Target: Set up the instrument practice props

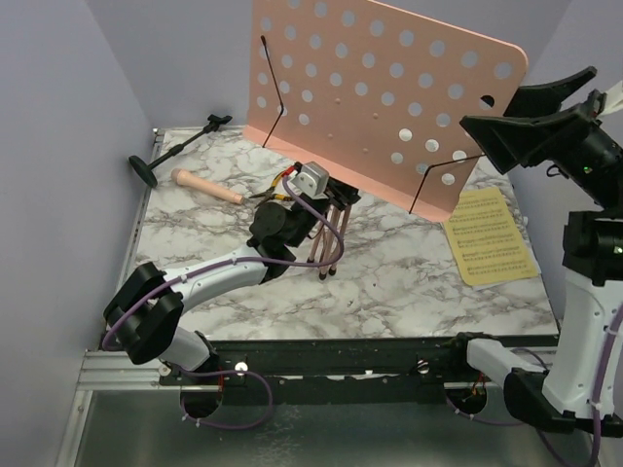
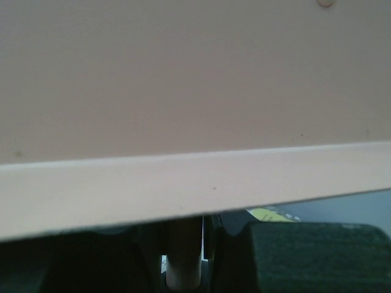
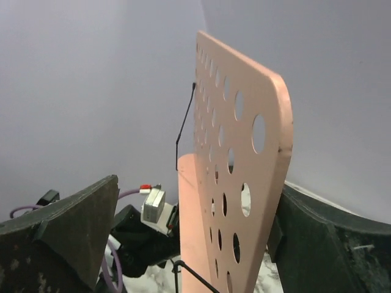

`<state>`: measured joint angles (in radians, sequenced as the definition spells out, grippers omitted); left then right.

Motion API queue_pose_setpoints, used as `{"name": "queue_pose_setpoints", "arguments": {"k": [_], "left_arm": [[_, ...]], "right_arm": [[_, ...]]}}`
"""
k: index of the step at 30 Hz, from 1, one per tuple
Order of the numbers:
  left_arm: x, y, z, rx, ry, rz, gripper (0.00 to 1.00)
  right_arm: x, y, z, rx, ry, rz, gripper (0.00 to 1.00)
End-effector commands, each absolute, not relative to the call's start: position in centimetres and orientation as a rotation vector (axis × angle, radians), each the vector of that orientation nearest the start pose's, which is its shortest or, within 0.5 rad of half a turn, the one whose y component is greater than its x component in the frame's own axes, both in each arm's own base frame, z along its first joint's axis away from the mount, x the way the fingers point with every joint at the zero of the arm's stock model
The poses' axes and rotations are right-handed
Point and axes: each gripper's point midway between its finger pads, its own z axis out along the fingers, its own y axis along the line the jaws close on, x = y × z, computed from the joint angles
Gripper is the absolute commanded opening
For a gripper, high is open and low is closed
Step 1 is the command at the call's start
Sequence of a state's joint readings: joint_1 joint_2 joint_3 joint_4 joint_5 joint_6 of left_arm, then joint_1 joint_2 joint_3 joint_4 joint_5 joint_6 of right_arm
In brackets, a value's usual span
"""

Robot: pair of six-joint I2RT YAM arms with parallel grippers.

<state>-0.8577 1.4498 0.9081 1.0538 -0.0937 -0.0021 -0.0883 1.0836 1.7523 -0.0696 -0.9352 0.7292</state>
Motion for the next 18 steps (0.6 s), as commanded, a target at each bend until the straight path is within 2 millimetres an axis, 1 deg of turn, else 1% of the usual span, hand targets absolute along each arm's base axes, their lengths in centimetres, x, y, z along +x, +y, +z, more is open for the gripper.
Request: {"name": "queue_pose_setpoints", "arguments": {"k": [1, 3, 4, 6, 7, 9, 10, 11, 12, 13, 15, 16, 17, 18], "left_arm": [[29.6, -32.2, 43.7, 0.293, 0.866, -0.786, 0.0], [29.5, -31.9, 43.9, 0.29, 0.861, -0.779, 0.0], [29.4, -31.6, 44.0, 0.282, 0.86, -0.775, 0.0], [29.3, -31.2, 44.3, 0.268, 0.858, -0.771, 0.0], [29.3, -31.0, 44.4, 0.258, 0.857, -0.772, 0.0], [29.3, -30.5, 44.5, 0.235, 0.861, -0.773, 0.0], [29.3, -30.2, 44.6, 0.223, 0.863, -0.77, 0.0], [29.3, -29.9, 44.5, 0.212, 0.866, -0.768, 0.0], [29.3, -29.6, 44.5, 0.197, 0.871, -0.767, 0.0], [29.2, -29.3, 44.5, 0.184, 0.872, -0.766, 0.0], [29.1, -28.9, 44.4, 0.172, 0.876, -0.77, 0.0], [29.1, -28.8, 44.3, 0.169, 0.88, -0.772, 0.0], [29.0, -28.7, 44.3, 0.16, 0.883, -0.777, 0.0], [29.0, -28.7, 44.1, 0.156, 0.887, -0.784, 0.0]], "right_arm": [[21.1, 10.7, 60.8, -0.189, 1.294, 0.79, 1.0], [20.6, 8.4, 61.2, -0.058, 1.282, 0.673, 1.0], [19.8, 7.3, 61.7, -0.014, 1.253, 0.612, 1.0], [18.6, 4.4, 62.3, 0.115, 1.189, 0.476, 1.0], [18.4, 2.4, 62.0, 0.22, 1.168, 0.404, 1.0], [17.4, -1.7, 60.3, 0.428, 1.116, 0.271, 1.0], [17.7, -3.0, 58.7, 0.501, 1.111, 0.227, 1.0], [17.4, -4.3, 57.6, 0.569, 1.09, 0.188, 1.0], [17.9, -5.1, 55.7, 0.625, 1.099, 0.165, 0.99], [17.9, -5.9, 54.2, 0.668, 1.098, 0.14, 0.99], [19.6, -6.6, 50.2, 0.722, 1.14, 0.114, 0.99], [20.6, -6.7, 47.8, 0.743, 1.178, 0.11, 0.99], [21.9, -6.4, 45.1, 0.744, 1.227, 0.124, 1.0], [23.0, -5.6, 43.3, 0.718, 1.263, 0.157, 1.0]]}}
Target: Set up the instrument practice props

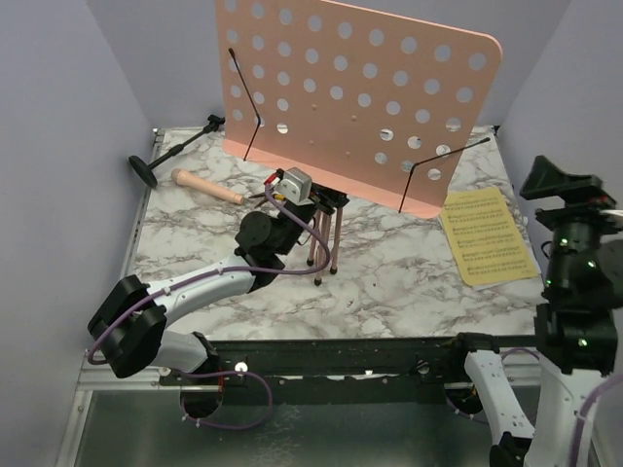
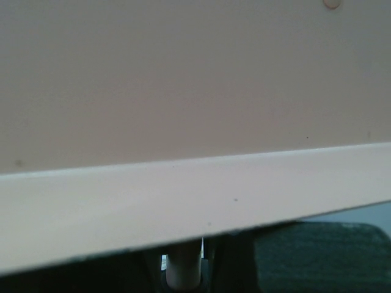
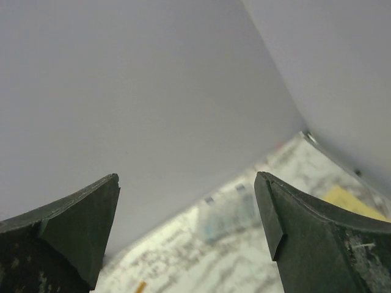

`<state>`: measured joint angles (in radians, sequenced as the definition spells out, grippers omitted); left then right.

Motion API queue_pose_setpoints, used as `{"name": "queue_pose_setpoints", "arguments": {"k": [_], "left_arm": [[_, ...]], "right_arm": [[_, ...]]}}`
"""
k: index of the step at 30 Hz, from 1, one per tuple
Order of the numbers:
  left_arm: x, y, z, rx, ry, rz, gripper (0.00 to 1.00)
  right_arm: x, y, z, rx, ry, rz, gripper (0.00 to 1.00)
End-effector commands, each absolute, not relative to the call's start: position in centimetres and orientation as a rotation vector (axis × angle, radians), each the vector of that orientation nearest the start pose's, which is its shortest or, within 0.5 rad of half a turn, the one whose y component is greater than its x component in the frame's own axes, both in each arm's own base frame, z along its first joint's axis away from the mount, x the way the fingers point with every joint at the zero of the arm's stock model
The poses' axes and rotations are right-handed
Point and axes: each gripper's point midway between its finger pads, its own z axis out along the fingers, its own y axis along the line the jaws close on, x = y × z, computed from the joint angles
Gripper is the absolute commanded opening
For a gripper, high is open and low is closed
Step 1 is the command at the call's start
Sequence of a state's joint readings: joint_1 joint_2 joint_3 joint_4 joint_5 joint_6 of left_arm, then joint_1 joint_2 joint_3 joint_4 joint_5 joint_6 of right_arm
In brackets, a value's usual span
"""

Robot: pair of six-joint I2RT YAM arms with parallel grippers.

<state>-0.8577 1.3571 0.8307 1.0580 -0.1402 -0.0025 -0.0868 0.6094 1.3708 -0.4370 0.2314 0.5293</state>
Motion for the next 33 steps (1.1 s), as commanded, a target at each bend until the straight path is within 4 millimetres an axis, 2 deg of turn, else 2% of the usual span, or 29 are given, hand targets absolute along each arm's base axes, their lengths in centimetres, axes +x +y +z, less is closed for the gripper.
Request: {"name": "queue_pose_setpoints", "arguments": {"k": [1, 3, 4, 6, 7, 8, 10, 12, 16, 18, 22, 29, 33], "left_arm": [[28.9, -28.6, 44.1, 0.154, 0.887, -0.788, 0.0], [28.7, -28.5, 44.0, 0.146, 0.892, -0.804, 0.0], [28.5, -28.4, 44.0, 0.144, 0.89, -0.811, 0.0], [28.3, -28.2, 44.0, 0.141, 0.889, -0.819, 0.0], [28.2, -28.1, 44.0, 0.142, 0.889, -0.823, 0.0], [28.1, -28.0, 44.0, 0.14, 0.887, -0.826, 0.0], [27.8, -27.8, 44.2, 0.14, 0.881, -0.831, 0.0], [27.5, -27.7, 44.4, 0.148, 0.873, -0.837, 0.0], [26.8, -27.7, 44.5, 0.181, 0.857, -0.84, 0.0], [26.6, -27.7, 44.7, 0.19, 0.851, -0.841, 0.0], [26.3, -27.9, 44.9, 0.207, 0.843, -0.835, 0.0], [26.3, -28.2, 45.1, 0.221, 0.847, -0.825, 0.0], [26.2, -28.5, 45.1, 0.23, 0.851, -0.827, 0.0]], "right_arm": [[24.2, -4.7, 40.9, 0.686, 1.319, 0.193, 1.0], [26.3, -1.9, 37.6, 0.563, 1.392, 0.309, 1.0], [27.2, 0.4, 36.2, 0.454, 1.44, 0.399, 1.0], [28.1, 4.3, 33.2, 0.255, 1.551, 0.548, 1.0], [28.3, 6.0, 32.3, 0.173, 1.567, 0.635, 1.0], [28.2, 8.0, 31.0, 0.099, 1.583, 0.752, 1.0], [27.5, 10.6, 29.6, -0.009, 1.577, 0.932, 1.0], [26.6, 12.2, 28.7, -0.088, 1.55, 1.02, 1.0], [24.8, 15.5, 28.3, -0.302, 1.462, 1.018, 1.0], [24.5, 18.2, 27.9, -0.394, 1.475, 1.014, 0.97], [24.9, 22.1, 28.0, -0.426, 1.479, 0.916, 0.91], [27.3, 25.1, 26.5, -0.423, 1.457, 0.685, 0.74], [27.7, 26.6, 26.5, -0.463, 1.376, 0.602, 0.6]]}}
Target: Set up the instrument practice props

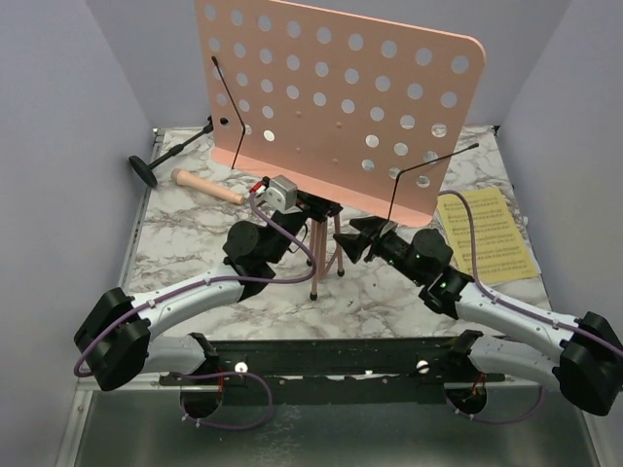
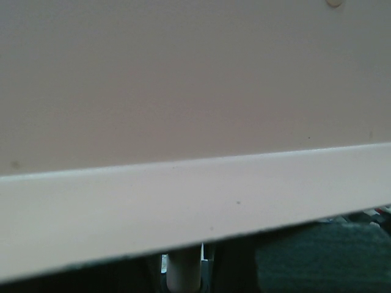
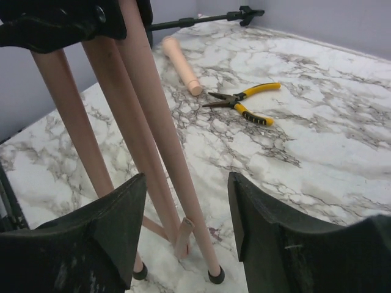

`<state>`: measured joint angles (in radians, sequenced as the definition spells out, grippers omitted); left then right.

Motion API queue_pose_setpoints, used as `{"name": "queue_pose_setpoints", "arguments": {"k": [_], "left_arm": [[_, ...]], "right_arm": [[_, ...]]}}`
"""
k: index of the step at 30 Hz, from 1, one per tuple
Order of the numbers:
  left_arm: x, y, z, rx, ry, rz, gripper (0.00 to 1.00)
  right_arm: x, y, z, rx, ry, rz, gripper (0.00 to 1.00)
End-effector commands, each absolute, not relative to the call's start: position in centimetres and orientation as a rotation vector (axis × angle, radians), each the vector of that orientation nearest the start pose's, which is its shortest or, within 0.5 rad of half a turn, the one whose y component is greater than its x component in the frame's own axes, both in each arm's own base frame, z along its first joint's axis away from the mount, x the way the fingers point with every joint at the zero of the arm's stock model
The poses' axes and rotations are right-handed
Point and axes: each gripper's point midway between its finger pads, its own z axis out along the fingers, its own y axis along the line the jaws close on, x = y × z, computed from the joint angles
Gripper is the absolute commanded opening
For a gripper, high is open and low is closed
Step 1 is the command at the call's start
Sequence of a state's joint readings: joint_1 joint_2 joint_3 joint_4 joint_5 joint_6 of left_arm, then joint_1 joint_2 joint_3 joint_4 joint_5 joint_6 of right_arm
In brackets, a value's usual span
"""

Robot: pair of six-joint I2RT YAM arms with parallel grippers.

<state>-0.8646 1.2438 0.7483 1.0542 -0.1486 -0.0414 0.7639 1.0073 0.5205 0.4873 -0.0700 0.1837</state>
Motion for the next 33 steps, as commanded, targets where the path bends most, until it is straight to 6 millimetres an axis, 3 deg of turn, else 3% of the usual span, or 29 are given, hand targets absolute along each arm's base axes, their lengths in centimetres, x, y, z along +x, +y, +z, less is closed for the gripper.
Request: {"name": "queue_pose_setpoints", "arguments": {"k": [1, 4, 7, 10, 12, 15, 24, 29, 33], "left_arm": [[26.2, -28.6, 45.1, 0.233, 0.852, -0.829, 0.0], [26.1, -28.9, 45.2, 0.239, 0.85, -0.834, 0.0], [25.9, -29.2, 45.7, 0.245, 0.838, -0.843, 0.0], [25.6, -29.3, 46.6, 0.245, 0.82, -0.858, 0.0], [25.3, -29.3, 47.5, 0.238, 0.801, -0.875, 0.0], [24.7, -29.0, 49.9, 0.228, 0.749, -0.893, 0.0], [21.7, -27.2, 58.8, 0.216, 0.527, -0.931, 0.0], [20.8, -26.3, 61.1, 0.193, 0.47, -0.947, 0.0], [20.7, -25.9, 61.3, 0.183, 0.462, -0.946, 0.0]], "right_arm": [[28.0, 26.8, 26.4, -0.466, 1.363, 0.564, 0.58], [28.7, 27.4, 26.2, -0.467, 1.34, 0.484, 0.54], [29.8, 27.5, 26.0, -0.455, 1.342, 0.379, 0.42], [30.8, 27.9, 25.6, -0.475, 1.337, 0.31, 0.4], [30.9, 28.5, 25.4, -0.516, 1.327, 0.308, 0.29], [31.1, 28.6, 24.7, -0.552, 1.325, 0.271, 0.01], [30.3, 27.1, 21.6, -0.616, 1.335, 0.201, 0.0], [30.1, 26.3, 19.3, -0.685, 1.367, 0.136, 0.01], [29.9, 25.2, 17.9, -0.715, 1.377, 0.08, 0.01]]}}
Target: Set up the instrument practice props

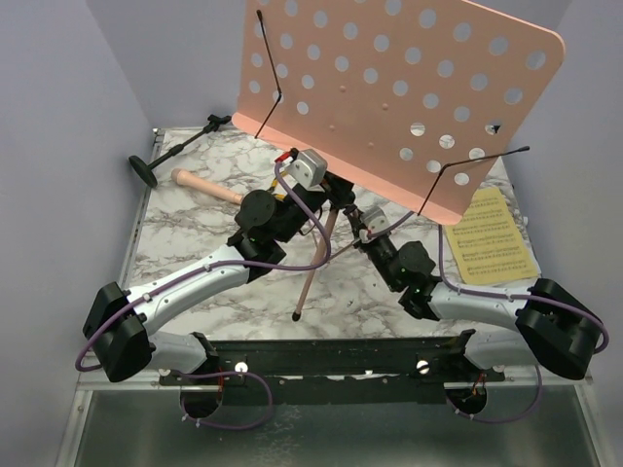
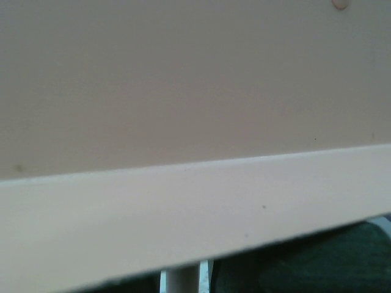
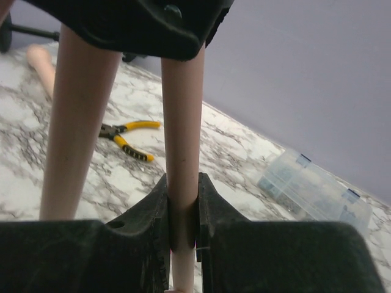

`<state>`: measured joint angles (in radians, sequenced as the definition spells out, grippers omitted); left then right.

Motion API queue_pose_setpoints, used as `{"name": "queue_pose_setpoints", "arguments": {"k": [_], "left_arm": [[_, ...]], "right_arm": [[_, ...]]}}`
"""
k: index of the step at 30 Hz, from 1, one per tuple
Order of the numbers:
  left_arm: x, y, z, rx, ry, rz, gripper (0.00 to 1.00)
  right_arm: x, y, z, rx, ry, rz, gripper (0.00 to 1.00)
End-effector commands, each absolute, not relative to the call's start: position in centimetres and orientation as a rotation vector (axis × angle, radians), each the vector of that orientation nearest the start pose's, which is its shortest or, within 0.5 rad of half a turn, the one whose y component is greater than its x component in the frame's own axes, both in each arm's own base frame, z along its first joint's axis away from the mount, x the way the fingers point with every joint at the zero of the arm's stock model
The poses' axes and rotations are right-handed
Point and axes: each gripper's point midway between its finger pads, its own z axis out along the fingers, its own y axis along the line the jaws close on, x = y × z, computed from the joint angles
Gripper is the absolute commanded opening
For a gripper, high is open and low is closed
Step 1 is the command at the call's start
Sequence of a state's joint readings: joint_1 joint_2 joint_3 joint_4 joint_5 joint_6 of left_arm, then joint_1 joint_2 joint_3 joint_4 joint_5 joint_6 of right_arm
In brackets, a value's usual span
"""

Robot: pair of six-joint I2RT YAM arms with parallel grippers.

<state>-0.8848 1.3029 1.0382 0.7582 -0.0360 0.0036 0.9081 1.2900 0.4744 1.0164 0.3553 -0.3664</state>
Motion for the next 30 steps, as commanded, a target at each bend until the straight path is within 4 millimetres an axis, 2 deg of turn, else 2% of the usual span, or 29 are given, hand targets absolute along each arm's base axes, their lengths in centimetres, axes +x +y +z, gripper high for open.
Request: {"name": "queue_pose_setpoints", "arguments": {"k": [1, 9, 12, 16, 18, 23, 30], "left_arm": [[20.7, -25.8, 61.3, 0.177, 0.462, -0.949, 0.0], [21.0, -25.6, 59.9, 0.157, 0.473, -0.943, 0.0], [21.3, -25.2, 59.2, 0.136, 0.489, -0.93, 0.0], [21.4, -24.6, 58.5, 0.121, 0.503, -0.918, 0.0], [21.7, -24.5, 58.0, 0.105, 0.518, -0.91, 0.0], [23.6, -24.6, 55.8, 0.065, 0.581, -0.869, 0.0], [27.2, -25.7, 52.4, 0.052, 0.661, -0.896, 0.0]], "right_arm": [[30.0, 24.9, 17.6, -0.717, 1.381, 0.066, 0.01], [30.6, 23.3, 15.6, -0.762, 1.408, -0.041, 0.0], [31.3, 22.4, 15.9, -0.745, 1.402, -0.106, 0.01], [32.5, 20.5, 17.4, -0.694, 1.389, -0.209, 0.01], [32.9, 20.2, 17.5, -0.714, 1.396, -0.219, 0.0], [33.4, 18.5, 17.7, -0.672, 1.42, -0.268, 0.01], [33.4, 14.8, 15.3, -0.553, 1.507, -0.356, 0.01]]}}
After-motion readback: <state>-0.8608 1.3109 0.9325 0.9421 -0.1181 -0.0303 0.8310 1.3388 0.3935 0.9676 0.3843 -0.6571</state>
